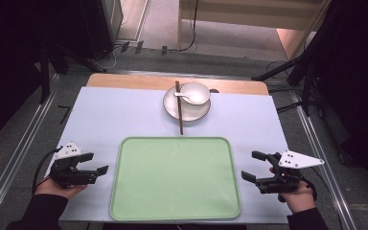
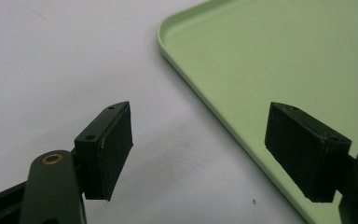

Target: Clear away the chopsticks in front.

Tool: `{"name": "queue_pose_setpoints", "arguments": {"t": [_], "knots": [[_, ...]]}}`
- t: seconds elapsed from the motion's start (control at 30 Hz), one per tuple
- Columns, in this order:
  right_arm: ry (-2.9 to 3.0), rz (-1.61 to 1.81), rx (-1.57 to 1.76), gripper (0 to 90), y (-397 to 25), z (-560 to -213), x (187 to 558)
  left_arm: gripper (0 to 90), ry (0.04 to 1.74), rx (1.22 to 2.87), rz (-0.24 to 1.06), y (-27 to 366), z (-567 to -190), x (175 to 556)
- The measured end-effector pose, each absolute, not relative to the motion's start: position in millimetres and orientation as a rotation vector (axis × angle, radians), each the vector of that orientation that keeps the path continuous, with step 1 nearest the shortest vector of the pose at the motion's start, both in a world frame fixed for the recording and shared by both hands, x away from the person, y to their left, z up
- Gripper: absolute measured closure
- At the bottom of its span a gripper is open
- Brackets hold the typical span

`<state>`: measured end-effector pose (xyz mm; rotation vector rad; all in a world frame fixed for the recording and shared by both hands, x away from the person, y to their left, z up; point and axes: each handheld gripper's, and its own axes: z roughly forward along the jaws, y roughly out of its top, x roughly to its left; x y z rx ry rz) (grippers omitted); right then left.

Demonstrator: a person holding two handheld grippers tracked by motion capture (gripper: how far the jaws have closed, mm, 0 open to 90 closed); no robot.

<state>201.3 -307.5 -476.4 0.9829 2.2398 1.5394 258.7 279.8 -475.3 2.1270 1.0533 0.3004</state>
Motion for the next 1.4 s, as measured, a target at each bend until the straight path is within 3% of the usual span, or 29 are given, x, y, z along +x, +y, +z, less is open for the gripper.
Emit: {"name": "queue_pose_setpoints", "arguments": {"t": [1.0,1.4], "knots": [[2.237,1.544,0.980,17.1,-307,-476,200,22.5,1.055,2.041,0.290,284,-470,260],[2.235,1.537,0.982,17.1,-308,-477,201,30.7,1.070,1.974,0.232,280,-459,271]]}}
